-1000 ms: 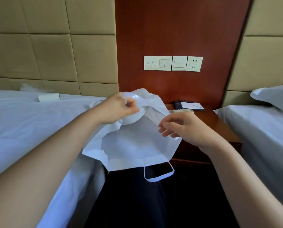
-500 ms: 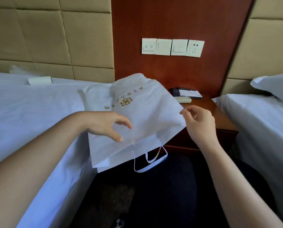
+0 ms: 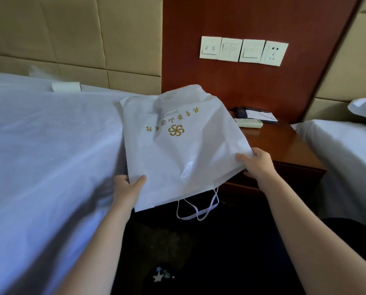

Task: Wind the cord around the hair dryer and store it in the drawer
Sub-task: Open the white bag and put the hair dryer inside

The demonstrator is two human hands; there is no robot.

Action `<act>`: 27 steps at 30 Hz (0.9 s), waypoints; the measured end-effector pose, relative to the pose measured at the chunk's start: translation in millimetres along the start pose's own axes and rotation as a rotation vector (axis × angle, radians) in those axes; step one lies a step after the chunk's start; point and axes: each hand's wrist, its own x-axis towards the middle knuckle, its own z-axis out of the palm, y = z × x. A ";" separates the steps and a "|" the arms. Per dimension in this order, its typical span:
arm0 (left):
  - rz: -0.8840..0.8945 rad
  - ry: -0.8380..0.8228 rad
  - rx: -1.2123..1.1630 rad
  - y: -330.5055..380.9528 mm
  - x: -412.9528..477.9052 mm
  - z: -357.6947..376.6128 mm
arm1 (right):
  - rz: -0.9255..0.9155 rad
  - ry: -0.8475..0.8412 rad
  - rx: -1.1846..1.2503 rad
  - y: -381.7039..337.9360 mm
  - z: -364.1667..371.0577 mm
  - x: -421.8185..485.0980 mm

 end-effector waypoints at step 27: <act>0.291 -0.030 -0.495 67.1 -25.5 -10.5 | -0.139 -0.003 0.435 -5.3 -40.0 1.3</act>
